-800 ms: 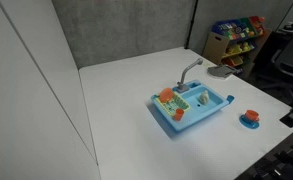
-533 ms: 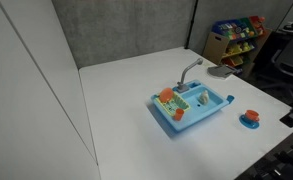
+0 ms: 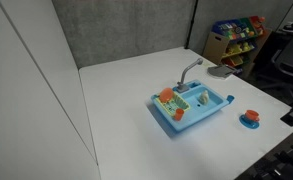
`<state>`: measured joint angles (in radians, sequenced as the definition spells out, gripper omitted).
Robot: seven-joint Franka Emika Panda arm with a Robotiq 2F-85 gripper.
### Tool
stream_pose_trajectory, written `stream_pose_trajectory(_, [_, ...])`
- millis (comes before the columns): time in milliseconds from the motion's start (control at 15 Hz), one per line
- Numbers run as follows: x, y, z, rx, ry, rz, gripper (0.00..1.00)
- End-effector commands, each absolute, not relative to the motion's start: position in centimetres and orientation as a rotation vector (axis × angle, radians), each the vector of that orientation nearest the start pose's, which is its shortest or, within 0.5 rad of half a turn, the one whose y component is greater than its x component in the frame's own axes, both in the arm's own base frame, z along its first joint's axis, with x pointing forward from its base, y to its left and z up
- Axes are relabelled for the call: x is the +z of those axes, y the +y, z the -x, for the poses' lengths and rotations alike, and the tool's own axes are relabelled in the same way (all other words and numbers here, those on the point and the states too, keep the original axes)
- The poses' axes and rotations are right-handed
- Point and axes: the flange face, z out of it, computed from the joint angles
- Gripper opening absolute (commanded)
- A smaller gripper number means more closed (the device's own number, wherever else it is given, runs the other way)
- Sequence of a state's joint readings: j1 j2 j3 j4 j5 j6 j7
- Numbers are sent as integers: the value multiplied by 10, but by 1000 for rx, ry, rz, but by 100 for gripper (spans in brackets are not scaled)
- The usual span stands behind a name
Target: Put the orange mug on the blue counter
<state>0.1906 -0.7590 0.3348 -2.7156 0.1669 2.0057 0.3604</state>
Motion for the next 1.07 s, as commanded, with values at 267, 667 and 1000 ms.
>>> stream_pose_trajectory(267, [458,162,-307,112,34,3183,100])
stream_pose_trajectory(667, [464,155,-339,221,35,3153,100])
stream_pose_trajectory(1000, [468,124,-369,246,188,3136,100])
